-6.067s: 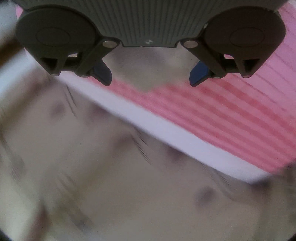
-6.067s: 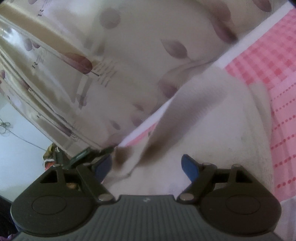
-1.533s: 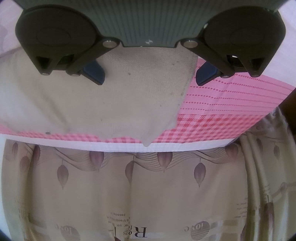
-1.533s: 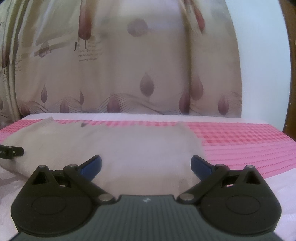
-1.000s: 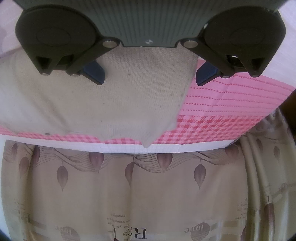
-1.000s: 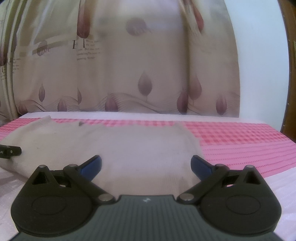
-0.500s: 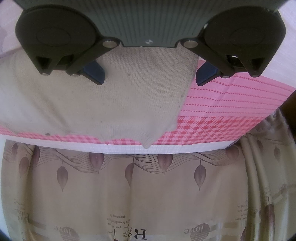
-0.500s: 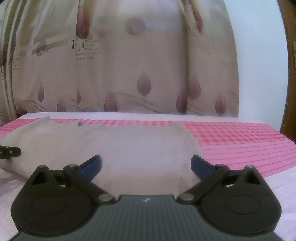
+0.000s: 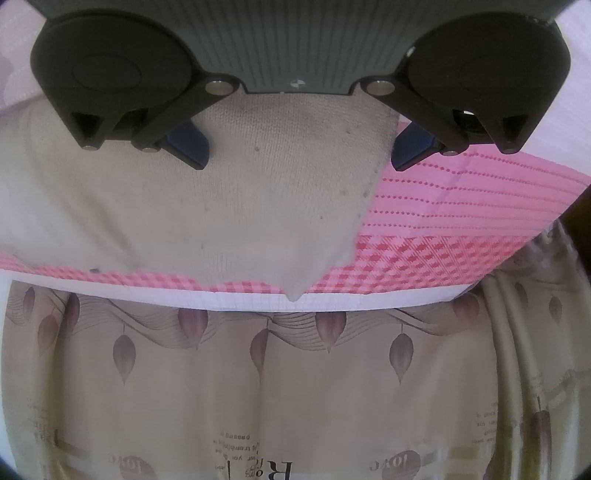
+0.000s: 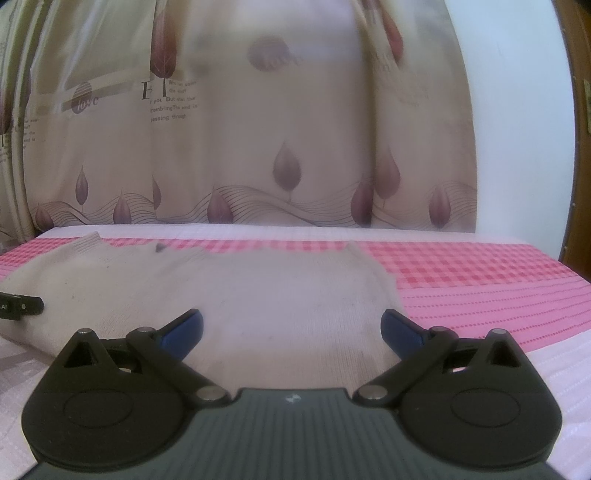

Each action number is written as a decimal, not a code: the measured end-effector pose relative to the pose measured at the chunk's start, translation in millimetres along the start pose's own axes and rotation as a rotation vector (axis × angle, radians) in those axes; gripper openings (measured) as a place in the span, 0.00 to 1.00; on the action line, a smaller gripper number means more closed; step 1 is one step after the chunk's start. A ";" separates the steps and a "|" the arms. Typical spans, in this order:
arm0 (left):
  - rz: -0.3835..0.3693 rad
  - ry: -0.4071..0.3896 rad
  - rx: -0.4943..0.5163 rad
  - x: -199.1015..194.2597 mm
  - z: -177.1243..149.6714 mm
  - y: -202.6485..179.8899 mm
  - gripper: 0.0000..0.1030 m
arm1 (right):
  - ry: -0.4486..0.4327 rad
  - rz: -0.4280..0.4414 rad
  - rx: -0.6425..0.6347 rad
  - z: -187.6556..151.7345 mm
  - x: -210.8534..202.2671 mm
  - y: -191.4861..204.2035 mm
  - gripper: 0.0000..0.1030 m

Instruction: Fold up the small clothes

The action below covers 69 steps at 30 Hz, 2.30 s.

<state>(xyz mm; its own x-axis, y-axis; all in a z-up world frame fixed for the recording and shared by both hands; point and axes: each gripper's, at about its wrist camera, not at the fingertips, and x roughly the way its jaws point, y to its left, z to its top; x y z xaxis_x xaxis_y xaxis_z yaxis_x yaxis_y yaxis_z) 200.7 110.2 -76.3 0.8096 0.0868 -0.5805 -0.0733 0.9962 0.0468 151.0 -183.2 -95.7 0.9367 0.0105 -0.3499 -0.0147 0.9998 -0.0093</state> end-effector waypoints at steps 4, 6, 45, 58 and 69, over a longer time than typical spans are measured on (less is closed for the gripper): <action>0.000 0.005 -0.001 0.8 0.1 -1.1 1.00 | 0.005 0.000 -0.001 0.0 0.3 0.7 1.00; -0.002 0.009 -0.004 1.0 0.3 -1.2 1.00 | 0.006 -0.001 -0.001 -0.2 0.4 0.7 1.00; -0.026 0.027 0.045 1.2 5.4 -5.0 1.00 | 0.034 -0.013 -0.021 0.7 5.7 5.0 1.00; -0.160 0.107 0.074 20.2 31.1 4.5 1.00 | 0.026 -0.007 -0.011 0.5 5.3 4.2 1.00; -0.395 0.246 -0.124 74.9 46.6 60.7 0.89 | 0.015 -0.003 -0.001 -0.1 2.7 3.2 1.00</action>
<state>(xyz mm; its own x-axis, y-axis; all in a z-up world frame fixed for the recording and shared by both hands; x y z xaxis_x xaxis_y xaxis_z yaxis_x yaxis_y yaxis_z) 284.0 177.4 -79.1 0.6286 -0.3163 -0.7105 0.1309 0.9435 -0.3043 153.5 -180.0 -96.8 0.9314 0.0072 -0.3639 -0.0120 0.9999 -0.0109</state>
